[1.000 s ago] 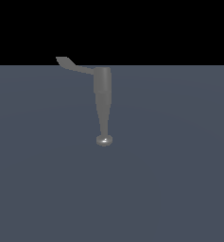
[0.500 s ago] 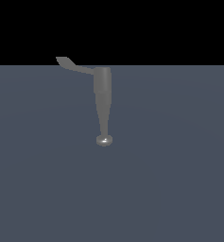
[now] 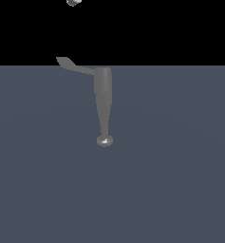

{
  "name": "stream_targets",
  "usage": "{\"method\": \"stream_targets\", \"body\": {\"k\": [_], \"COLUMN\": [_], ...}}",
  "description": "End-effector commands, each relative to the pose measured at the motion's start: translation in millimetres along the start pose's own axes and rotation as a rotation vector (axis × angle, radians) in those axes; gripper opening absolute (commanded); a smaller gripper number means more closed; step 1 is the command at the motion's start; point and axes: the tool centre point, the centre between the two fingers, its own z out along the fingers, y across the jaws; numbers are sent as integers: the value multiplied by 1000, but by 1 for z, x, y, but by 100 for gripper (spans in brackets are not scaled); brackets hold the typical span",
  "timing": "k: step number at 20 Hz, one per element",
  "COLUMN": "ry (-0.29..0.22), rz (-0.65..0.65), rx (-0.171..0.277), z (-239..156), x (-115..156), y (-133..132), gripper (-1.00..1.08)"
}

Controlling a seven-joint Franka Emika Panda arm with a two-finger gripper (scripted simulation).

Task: Turn on the faucet by rotating a designated handle.

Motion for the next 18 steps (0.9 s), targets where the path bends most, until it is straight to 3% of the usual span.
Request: {"method": "stream_targets", "body": {"k": [1,18], "ry": [0,4], "rz": [59,443], "rx": [0,-5], "z": [9,78], "x": [3,19], "y": [-12,-84], "gripper": [-100,-100]}}
